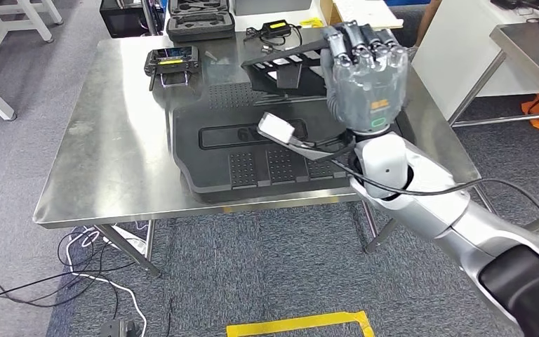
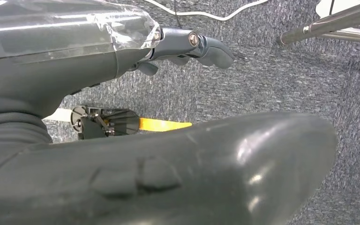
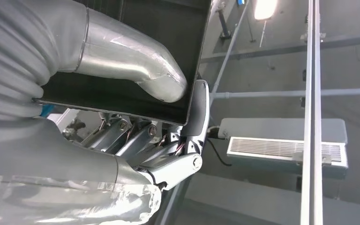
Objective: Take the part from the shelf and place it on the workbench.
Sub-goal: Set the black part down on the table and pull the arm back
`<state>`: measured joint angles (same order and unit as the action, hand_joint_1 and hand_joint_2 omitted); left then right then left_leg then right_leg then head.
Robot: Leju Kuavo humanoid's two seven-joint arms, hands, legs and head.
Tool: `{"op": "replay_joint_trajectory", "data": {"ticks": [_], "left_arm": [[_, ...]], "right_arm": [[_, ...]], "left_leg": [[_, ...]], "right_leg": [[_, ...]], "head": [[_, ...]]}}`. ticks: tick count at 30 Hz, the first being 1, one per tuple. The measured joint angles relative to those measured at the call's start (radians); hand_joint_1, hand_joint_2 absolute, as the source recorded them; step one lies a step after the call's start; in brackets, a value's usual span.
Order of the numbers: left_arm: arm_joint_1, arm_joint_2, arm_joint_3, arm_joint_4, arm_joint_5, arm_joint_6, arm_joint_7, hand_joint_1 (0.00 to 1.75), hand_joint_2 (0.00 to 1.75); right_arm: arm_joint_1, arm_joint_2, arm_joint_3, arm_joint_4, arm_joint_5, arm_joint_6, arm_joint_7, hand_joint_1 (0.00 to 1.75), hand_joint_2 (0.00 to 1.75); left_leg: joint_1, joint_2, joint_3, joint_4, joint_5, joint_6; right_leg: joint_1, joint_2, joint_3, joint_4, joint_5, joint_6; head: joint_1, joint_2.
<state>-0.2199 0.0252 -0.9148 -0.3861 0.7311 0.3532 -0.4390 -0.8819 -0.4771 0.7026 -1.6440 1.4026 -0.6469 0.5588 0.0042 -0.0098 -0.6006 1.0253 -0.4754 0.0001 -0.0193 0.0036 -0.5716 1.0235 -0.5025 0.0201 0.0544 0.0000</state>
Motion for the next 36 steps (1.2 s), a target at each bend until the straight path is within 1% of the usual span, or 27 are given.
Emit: {"op": "replay_joint_trajectory", "data": {"ticks": [5,12,17,20,25,36], "left_arm": [[0.000,0.000,0.000,0.000,0.004,0.001,0.000,0.00,0.00],[0.001,0.000,0.000,0.000,0.007,0.003,0.000,0.00,0.00],[0.001,0.000,0.000,0.000,0.012,0.004,0.000,0.00,0.00],[0.002,0.000,0.000,0.000,0.013,0.004,0.000,0.00,0.00],[0.006,0.000,0.000,0.000,0.014,0.006,0.000,0.00,0.00],[0.016,0.000,0.000,0.000,0.025,0.015,0.001,0.00,0.00]], "right_arm": [[-0.032,0.026,0.027,0.023,0.006,0.046,-0.002,1.75,1.75],[-0.064,0.051,0.065,0.048,0.007,0.075,0.000,1.75,1.75],[-0.135,0.053,0.138,0.062,0.007,0.162,0.007,1.75,1.75],[-0.171,0.052,0.179,0.068,0.007,0.189,0.008,1.75,1.75],[-0.190,0.050,0.214,0.071,0.007,0.175,0.008,1.75,1.75],[-0.192,0.030,0.203,0.063,0.007,0.128,0.008,1.75,1.75]], "left_leg": [[0.000,0.000,0.000,0.000,0.000,0.000],[0.000,0.000,0.002,0.000,0.000,0.000],[0.000,0.000,0.003,0.000,0.000,-0.001],[0.000,0.000,0.004,0.000,0.001,0.000],[0.000,0.000,0.004,0.001,0.001,-0.001],[0.000,0.001,0.004,0.001,0.000,-0.001]], "right_leg": [[0.000,0.000,0.000,0.000,0.000,0.000],[0.000,0.000,0.002,0.000,0.000,0.000],[0.000,0.001,0.002,0.000,0.000,0.000],[0.000,0.000,0.003,0.000,0.000,0.000],[0.000,0.001,0.002,0.000,0.000,0.000],[0.000,0.001,0.002,0.000,0.000,0.000]], "head": [[0.000,0.000],[0.000,0.000],[0.000,0.000],[0.000,0.000],[0.000,0.000],[0.000,0.000]]}}
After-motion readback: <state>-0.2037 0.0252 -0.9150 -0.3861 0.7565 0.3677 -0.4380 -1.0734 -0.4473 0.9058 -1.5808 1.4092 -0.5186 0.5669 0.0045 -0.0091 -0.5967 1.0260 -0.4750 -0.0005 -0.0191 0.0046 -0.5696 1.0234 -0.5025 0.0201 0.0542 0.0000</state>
